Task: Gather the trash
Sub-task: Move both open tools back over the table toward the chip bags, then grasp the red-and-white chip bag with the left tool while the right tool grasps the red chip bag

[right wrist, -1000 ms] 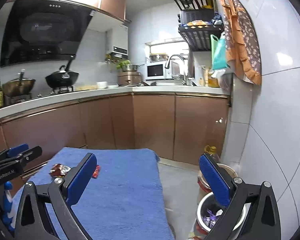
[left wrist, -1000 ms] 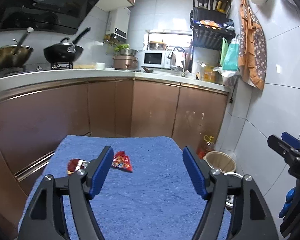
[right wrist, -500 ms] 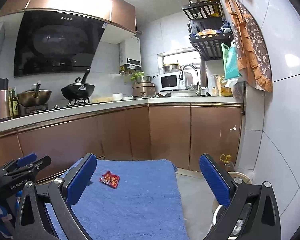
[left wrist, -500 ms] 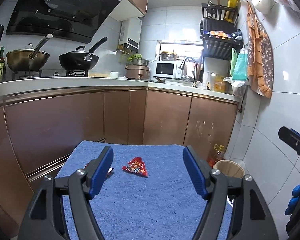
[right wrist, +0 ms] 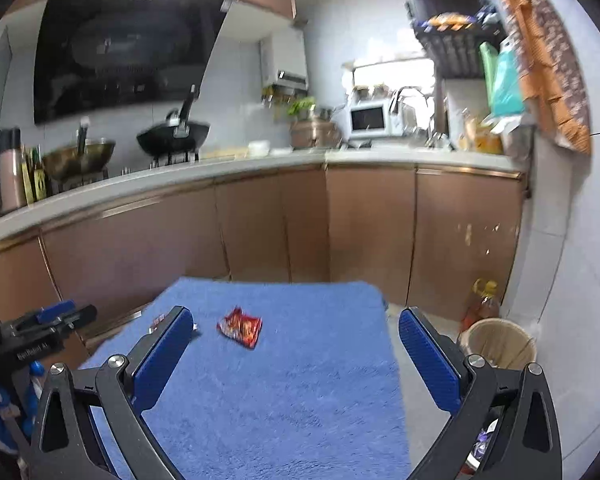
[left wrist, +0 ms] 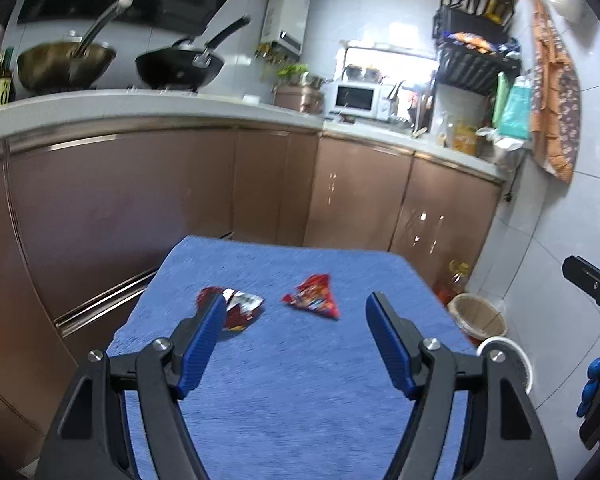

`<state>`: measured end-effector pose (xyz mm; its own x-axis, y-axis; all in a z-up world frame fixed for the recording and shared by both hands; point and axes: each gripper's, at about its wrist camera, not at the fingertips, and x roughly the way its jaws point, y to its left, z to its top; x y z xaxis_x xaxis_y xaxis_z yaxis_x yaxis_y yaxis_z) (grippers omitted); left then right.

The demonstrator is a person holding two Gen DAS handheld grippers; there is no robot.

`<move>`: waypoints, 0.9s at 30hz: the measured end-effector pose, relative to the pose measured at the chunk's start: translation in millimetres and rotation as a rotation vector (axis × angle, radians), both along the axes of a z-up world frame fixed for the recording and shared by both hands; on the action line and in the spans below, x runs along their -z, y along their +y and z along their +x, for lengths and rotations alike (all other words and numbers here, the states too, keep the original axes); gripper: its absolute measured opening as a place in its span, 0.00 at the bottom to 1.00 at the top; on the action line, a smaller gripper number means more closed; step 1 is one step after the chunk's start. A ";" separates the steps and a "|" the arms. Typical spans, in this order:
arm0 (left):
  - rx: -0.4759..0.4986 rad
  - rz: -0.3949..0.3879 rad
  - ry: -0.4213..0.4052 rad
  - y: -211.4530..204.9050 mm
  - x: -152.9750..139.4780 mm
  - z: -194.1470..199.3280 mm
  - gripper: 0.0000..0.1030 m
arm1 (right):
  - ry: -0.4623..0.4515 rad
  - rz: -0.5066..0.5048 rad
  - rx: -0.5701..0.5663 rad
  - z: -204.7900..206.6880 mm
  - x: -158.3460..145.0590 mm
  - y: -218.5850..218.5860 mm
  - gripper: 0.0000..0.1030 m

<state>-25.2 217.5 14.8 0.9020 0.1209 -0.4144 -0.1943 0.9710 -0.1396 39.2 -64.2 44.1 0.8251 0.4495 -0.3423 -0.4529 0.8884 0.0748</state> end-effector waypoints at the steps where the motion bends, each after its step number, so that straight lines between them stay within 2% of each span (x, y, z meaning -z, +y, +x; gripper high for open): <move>1: -0.003 -0.002 0.014 8.7 5.8 3.6 0.69 | 0.016 -0.009 -0.014 7.9 4.9 5.8 1.00; 6: -0.030 -0.048 0.116 60.6 45.2 28.4 0.69 | 0.093 -0.070 -0.084 45.9 30.4 37.7 1.00; 10: -0.040 -0.088 0.196 97.3 75.3 53.9 0.69 | 0.165 -0.078 -0.152 83.3 55.4 67.7 1.00; 15: -0.011 -0.116 0.226 124.4 95.9 87.4 0.69 | 0.243 -0.091 -0.236 130.3 87.8 108.0 1.00; 25: 0.071 -0.318 0.317 175.4 131.9 166.9 0.69 | 0.367 -0.103 -0.348 200.1 134.9 167.2 1.00; 27: 0.094 -0.337 0.341 177.9 138.9 178.9 0.69 | 0.384 -0.102 -0.357 211.4 141.2 173.9 0.95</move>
